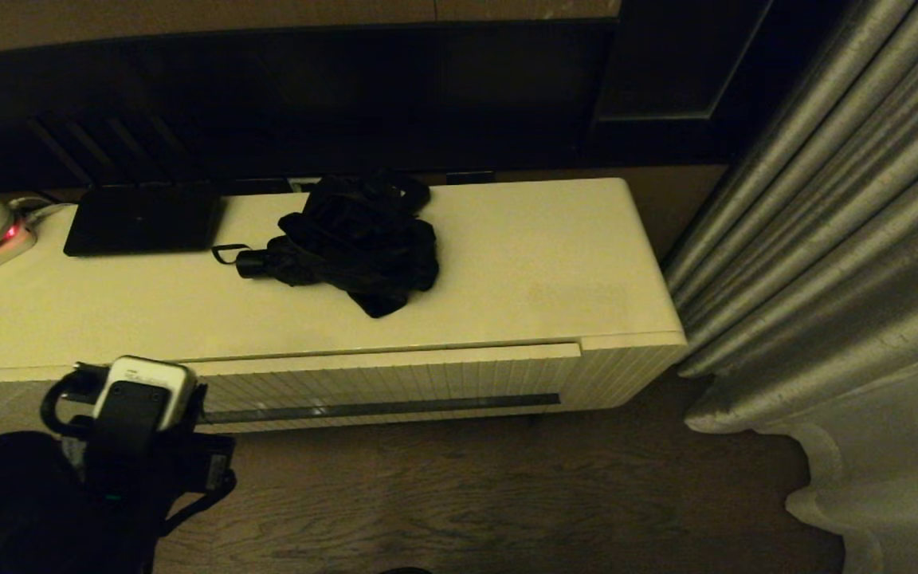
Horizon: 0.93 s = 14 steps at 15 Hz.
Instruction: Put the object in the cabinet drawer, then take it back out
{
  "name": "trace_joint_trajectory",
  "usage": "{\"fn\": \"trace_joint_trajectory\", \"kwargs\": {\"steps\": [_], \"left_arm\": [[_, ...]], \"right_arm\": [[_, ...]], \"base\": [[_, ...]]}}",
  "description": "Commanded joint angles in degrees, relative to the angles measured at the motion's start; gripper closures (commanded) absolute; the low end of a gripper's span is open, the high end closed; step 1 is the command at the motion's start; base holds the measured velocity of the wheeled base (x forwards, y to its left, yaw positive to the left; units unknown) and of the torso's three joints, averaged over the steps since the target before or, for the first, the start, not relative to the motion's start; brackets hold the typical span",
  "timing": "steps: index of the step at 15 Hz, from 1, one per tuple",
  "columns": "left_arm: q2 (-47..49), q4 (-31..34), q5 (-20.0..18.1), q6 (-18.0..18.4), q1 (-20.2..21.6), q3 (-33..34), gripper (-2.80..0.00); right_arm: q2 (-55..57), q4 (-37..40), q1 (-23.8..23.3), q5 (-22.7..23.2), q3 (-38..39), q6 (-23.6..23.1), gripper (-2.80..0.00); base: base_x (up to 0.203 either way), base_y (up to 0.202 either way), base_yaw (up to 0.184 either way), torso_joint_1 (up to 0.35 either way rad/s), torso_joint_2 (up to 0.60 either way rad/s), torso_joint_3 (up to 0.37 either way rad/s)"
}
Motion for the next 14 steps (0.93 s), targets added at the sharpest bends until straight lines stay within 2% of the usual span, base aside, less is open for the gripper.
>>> {"fn": "trace_joint_trajectory", "kwargs": {"steps": [1,6,9,11,12,13,14], "left_arm": [[-12.3,3.1,1.9,0.5,0.1,1.3,0.0],[-28.6,18.6,5.2,1.4,0.1,-0.4,0.0],[-41.3,33.0,9.5,2.3,0.2,-3.5,0.0],[-45.4,38.1,12.6,2.8,3.9,-4.7,0.0],[-47.2,39.3,11.5,3.1,7.7,-4.9,0.0],[-50.4,41.8,8.7,3.4,10.6,-4.9,0.0],[-54.3,44.9,3.5,3.4,14.6,-4.8,0.0]], "right_arm": [[0.0,0.0,0.0,0.0,0.1,0.0,0.0],[0.0,0.0,0.0,0.0,0.1,0.0,0.0],[0.0,0.0,0.0,0.0,0.1,0.0,0.0],[0.0,0.0,0.0,0.0,0.1,0.0,0.0],[0.0,0.0,0.0,0.0,0.1,0.0,0.0],[0.0,0.0,0.0,0.0,0.1,0.0,0.0],[0.0,0.0,0.0,0.0,0.1,0.0,0.0]], "base": [[0.0,0.0,0.0,0.0,0.0,0.0],[0.0,0.0,0.0,0.0,0.0,0.0],[0.0,0.0,0.0,0.0,0.0,0.0],[0.0,0.0,0.0,0.0,0.0,0.0],[0.0,0.0,0.0,0.0,0.0,0.0],[0.0,0.0,0.0,0.0,0.0,0.0],[0.0,0.0,0.0,0.0,0.0,0.0]]}}
